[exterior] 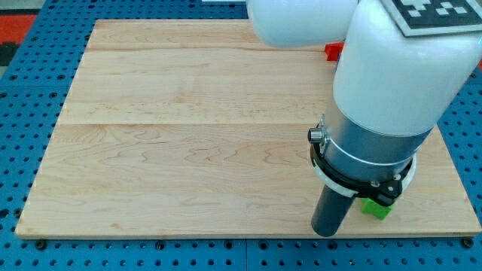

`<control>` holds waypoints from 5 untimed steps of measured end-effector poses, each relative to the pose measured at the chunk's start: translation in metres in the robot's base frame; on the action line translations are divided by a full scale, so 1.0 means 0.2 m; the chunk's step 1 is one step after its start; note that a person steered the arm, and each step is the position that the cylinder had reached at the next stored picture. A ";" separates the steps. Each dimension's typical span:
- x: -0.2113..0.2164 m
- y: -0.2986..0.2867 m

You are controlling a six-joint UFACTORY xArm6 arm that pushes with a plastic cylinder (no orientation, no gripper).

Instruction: Move the green star towards the center of the board

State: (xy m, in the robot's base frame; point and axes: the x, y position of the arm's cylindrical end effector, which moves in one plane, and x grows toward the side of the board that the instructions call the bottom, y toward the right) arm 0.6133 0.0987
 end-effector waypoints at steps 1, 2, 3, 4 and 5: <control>0.00 0.02; 0.00 0.01; -0.02 0.01; -0.04 0.01; -0.04 0.01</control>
State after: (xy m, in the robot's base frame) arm 0.6048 0.1002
